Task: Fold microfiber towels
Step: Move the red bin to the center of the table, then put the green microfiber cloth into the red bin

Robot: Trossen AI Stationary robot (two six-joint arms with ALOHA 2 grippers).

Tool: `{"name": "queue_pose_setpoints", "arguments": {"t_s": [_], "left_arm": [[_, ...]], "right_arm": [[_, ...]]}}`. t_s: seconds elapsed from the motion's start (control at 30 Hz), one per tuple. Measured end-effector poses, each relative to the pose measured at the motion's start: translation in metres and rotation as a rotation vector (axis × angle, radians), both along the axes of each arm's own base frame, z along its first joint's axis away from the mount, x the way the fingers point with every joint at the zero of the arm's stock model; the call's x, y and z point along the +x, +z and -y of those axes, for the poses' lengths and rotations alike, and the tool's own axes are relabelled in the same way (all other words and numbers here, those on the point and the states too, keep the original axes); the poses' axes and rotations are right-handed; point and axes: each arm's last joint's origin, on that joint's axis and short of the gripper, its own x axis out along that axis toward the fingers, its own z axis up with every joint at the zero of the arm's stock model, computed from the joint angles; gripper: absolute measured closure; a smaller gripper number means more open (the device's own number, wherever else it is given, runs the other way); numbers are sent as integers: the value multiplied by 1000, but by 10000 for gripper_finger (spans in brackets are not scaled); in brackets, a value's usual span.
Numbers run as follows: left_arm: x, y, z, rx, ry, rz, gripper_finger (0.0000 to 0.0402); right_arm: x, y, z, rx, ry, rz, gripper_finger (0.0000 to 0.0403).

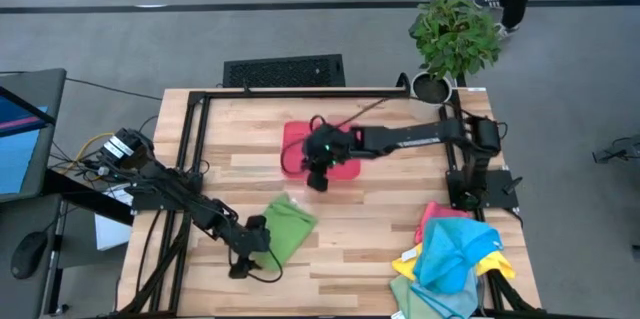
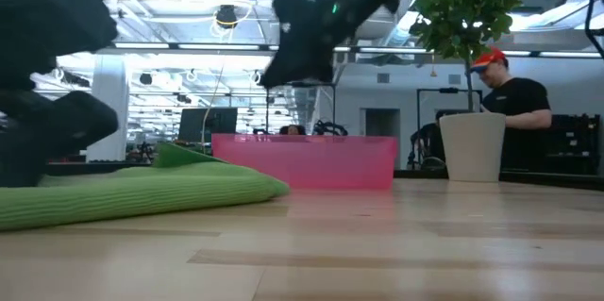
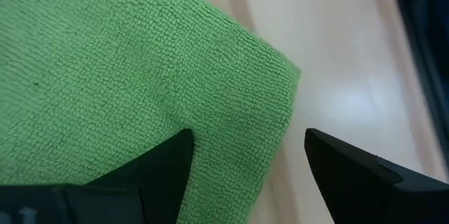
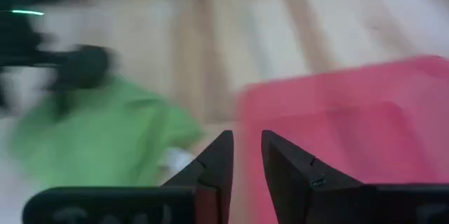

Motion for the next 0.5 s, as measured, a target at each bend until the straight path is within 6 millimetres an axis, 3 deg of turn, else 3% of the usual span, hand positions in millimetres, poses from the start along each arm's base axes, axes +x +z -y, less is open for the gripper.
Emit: {"name": "queue_pose_setpoints", "arguments": {"t_s": [0.07,0.2,0.33,0.5], "left_arm": [[0,0,0,-15,-12,-11,132],[0,0,0,-16,-25,-12,132],[-2,0,0,-20,-75,-26,132],[-2,0,-3,-52,-127,-85,132]], "right_arm": [[-4,-1,-18,7,29,-15,301],[-4,-33,-53,-35,19,-85,301],[8,-56,-85,-38,73,7,301],[20,-78,-101,-16,97,76,301]]}}
